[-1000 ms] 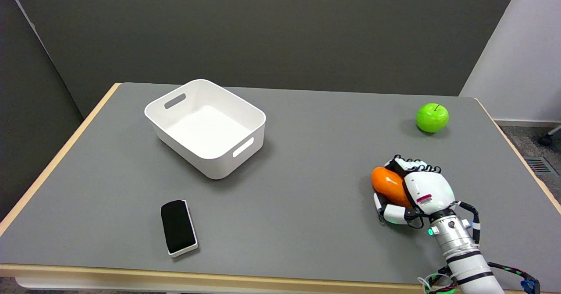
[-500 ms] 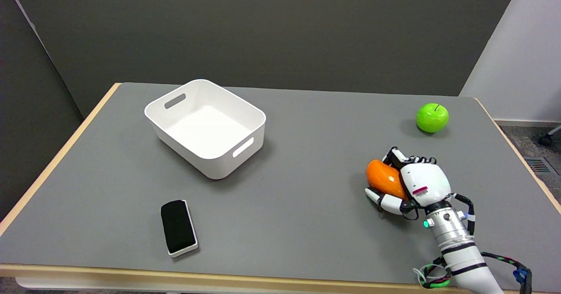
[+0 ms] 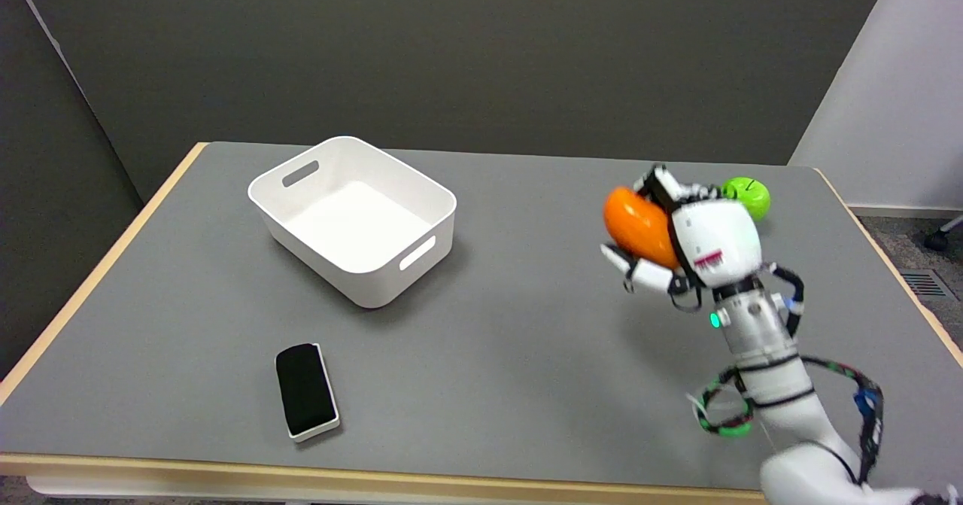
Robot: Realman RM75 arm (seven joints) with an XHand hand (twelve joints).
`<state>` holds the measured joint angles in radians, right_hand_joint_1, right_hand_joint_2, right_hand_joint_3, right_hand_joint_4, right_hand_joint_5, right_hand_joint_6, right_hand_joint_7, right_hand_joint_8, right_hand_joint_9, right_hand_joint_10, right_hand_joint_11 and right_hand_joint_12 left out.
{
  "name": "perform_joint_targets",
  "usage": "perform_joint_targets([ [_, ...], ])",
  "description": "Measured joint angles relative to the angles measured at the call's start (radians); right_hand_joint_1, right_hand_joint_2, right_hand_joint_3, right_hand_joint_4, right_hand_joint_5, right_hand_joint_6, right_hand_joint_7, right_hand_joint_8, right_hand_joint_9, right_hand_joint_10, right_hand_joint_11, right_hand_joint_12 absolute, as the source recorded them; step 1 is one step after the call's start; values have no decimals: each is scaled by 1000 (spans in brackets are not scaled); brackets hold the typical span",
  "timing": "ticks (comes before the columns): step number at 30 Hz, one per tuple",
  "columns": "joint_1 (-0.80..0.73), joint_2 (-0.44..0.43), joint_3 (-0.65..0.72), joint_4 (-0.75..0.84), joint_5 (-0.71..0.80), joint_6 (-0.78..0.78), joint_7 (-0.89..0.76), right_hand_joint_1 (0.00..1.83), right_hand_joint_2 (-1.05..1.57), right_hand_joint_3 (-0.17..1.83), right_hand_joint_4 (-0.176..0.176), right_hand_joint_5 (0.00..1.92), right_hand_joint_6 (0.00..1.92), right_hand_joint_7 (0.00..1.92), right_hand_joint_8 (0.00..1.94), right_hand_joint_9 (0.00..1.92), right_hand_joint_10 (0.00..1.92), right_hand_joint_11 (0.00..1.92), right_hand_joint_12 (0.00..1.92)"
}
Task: Pick up mango.
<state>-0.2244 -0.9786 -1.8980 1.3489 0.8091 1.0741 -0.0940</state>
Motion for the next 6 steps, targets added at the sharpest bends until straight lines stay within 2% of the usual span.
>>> perform_joint_targets([
  [6, 127, 4, -16, 33, -23, -50, 1, 1039, 1082, 410, -141, 699, 1486, 787, 1941, 989, 1921, 829, 1921],
])
